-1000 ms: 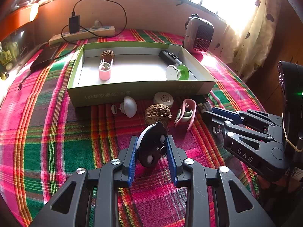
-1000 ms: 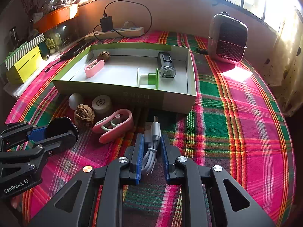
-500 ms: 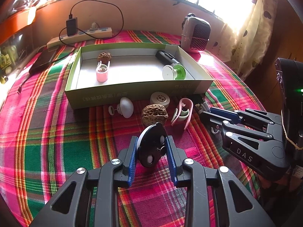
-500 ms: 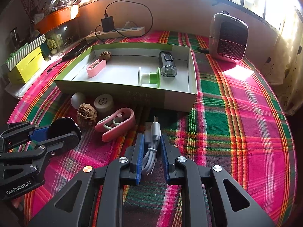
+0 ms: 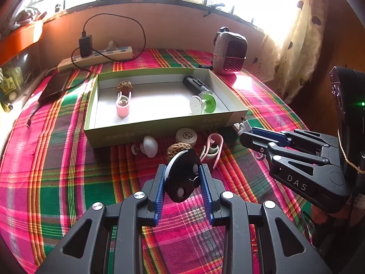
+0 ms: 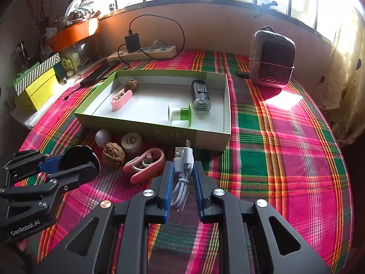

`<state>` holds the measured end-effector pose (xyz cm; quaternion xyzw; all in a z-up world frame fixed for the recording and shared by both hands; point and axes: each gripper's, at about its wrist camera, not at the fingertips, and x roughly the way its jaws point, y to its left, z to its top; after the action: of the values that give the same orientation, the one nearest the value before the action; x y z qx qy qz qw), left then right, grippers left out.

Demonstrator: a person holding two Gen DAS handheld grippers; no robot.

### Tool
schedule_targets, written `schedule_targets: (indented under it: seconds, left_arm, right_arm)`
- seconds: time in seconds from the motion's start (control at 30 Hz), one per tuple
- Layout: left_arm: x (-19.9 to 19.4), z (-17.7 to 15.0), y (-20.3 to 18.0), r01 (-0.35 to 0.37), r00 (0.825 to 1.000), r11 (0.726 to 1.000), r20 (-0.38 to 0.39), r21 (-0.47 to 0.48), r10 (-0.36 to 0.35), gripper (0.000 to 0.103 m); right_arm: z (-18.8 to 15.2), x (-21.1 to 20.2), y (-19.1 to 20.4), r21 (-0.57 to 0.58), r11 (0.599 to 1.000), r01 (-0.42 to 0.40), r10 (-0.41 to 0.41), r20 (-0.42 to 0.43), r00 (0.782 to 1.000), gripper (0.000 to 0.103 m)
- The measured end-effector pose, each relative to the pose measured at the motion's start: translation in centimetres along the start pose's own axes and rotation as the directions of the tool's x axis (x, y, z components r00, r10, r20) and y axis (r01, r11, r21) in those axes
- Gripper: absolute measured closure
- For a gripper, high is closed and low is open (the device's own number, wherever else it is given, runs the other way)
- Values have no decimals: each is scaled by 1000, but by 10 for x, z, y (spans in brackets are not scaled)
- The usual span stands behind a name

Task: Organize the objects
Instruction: 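Carry the white cable and the black disc over the box with both grippers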

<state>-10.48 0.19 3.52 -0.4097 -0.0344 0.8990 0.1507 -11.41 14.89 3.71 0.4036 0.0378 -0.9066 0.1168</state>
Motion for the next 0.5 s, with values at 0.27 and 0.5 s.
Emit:
schedule_targets:
  seconds: [0.27, 0.5]
  left_arm:
    - [-6, 19, 8, -27, 999, 1000, 39, 1, 26, 76]
    - [-6, 29, 9, -43, 997, 999, 56, 4, 43, 76]
  right_arm:
    - [20, -8, 1, -12, 1000, -13, 14, 34, 999, 85]
    - [44, -3, 4, -25, 999, -44, 45, 46, 998, 85]
